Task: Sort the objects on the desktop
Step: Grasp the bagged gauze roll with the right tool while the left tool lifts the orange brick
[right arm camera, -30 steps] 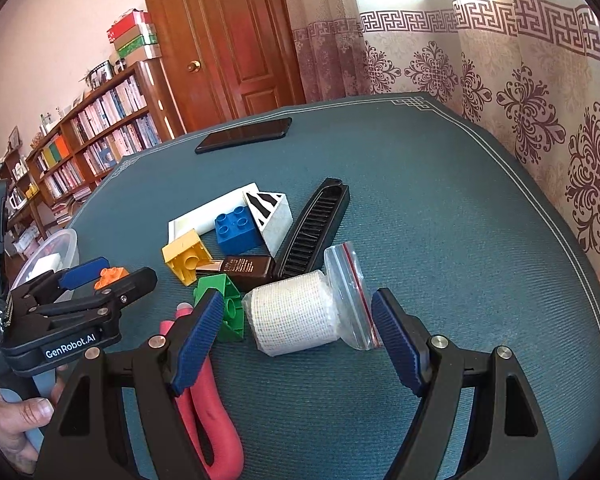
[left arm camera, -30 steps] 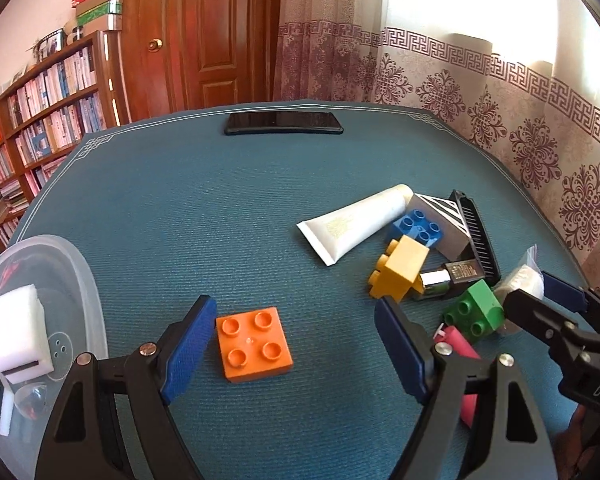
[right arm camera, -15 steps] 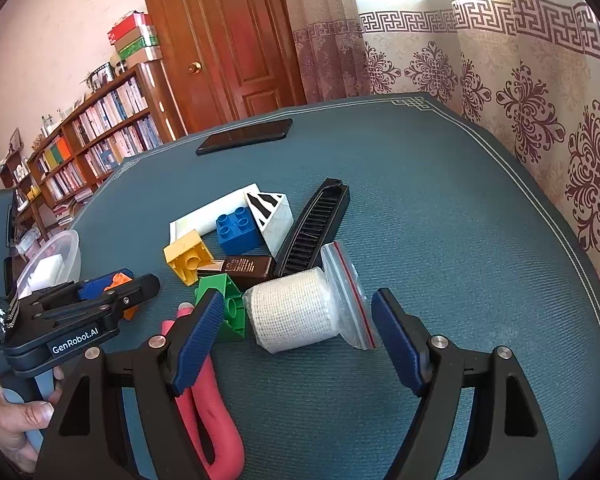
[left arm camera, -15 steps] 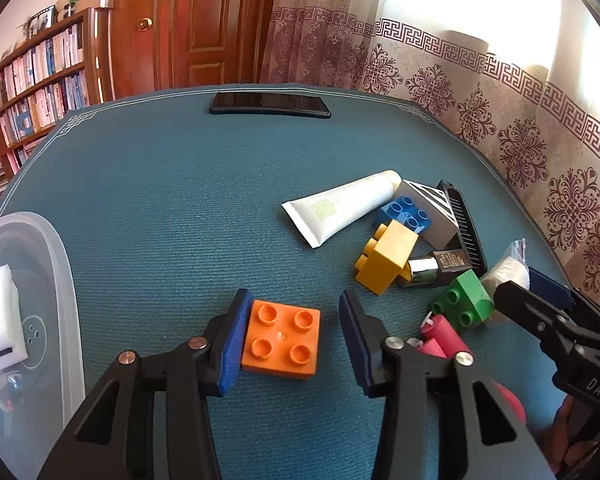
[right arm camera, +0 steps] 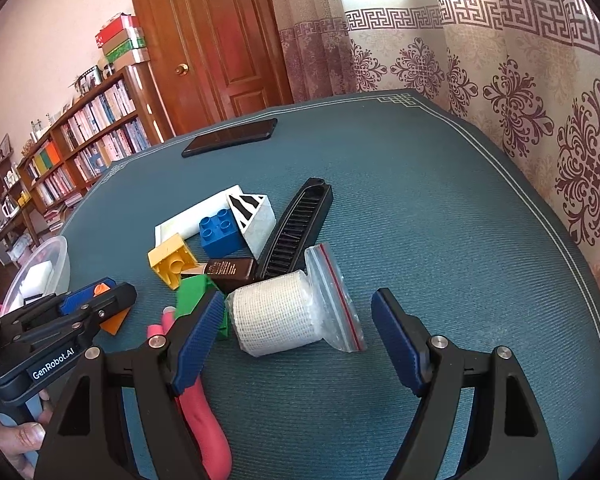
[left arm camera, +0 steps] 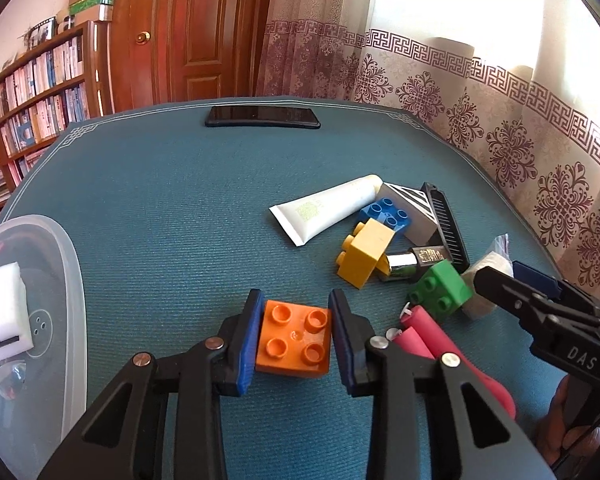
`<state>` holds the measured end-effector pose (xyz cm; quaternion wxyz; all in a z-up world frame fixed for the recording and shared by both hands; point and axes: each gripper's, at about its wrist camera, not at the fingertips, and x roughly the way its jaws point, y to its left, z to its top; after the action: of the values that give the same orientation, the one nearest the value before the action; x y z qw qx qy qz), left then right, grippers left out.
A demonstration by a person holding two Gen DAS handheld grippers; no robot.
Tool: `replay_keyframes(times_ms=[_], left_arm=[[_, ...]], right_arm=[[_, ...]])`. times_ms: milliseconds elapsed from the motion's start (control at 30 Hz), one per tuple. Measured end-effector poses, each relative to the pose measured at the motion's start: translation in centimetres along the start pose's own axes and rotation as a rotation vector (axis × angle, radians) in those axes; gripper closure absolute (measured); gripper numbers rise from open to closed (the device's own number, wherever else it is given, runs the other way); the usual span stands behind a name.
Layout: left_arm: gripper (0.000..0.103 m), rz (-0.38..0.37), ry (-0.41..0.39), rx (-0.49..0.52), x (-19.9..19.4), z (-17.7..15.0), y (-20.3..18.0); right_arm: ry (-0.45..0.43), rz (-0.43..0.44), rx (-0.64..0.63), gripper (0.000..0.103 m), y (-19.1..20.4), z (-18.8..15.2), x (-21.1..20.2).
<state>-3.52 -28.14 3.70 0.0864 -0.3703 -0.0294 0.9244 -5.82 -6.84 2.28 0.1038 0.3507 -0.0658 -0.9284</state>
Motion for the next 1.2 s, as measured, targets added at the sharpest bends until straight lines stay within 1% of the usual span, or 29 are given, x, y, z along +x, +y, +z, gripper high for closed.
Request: replay_keyframes(times_ms=[100,200,233,267,367,600,800,933,1033,1200], left_arm=[[0.066,-0.004,0.001,-0.006,0.0,0.0,0.1],[0.066,-0.004,-0.001,-0.011,-0.1,-0.1,0.1],[0.066,-0.004,-0.002,-0.011,-0.1,-0.1,0.2],[0.066,-0.003,-0.002,-0.011,-0.1,-0.1,0.1],[0.066,0.000,-0.006,-0.010,-0.3,-0.1,0.1],[0.066,0.004,-0.025,-0.015,-0.7,0.0,-0.1],[0.066,0.008,-0.064,-0.016,-1.8,0.3,-0.3],[0.066,0.019,-0.105,-0.035,-3.4,0.5,0.1],[0.066,0.041,-0.135,-0.070,-4.9,0.6,1.1],[0.066,0.089,-0.155,-0.108,-7.1,0.5,3.1]], right_arm=[[0.015,-0.012,-0.021,0.024,0.3,0.0,0.4],[0.062,-0.012,-0.017,0.024,0.2,0.0,1.3],[0.071,-0.004,-0.009,0.029,0.0,0.0,1.5],[0.072,-0.004,-0.005,0.038,-0.1,0.0,1.5],[0.066,-0.006,-0.021,0.054,0.1,-0.2,1.3],[0.002,-0.048,-0.035,0.055,0.6,-0.4,0.1],[-0.099,-0.077,-0.085,0.056,1.8,-0.5,-1.7],[-0.174,-0.095,-0.137,0.056,2.9,-0.5,-3.1],[-0.193,-0.087,-0.156,0.056,3.6,-0.6,-3.6],[-0.209,-0.031,-0.166,0.056,5.3,-0.2,-4.8]])
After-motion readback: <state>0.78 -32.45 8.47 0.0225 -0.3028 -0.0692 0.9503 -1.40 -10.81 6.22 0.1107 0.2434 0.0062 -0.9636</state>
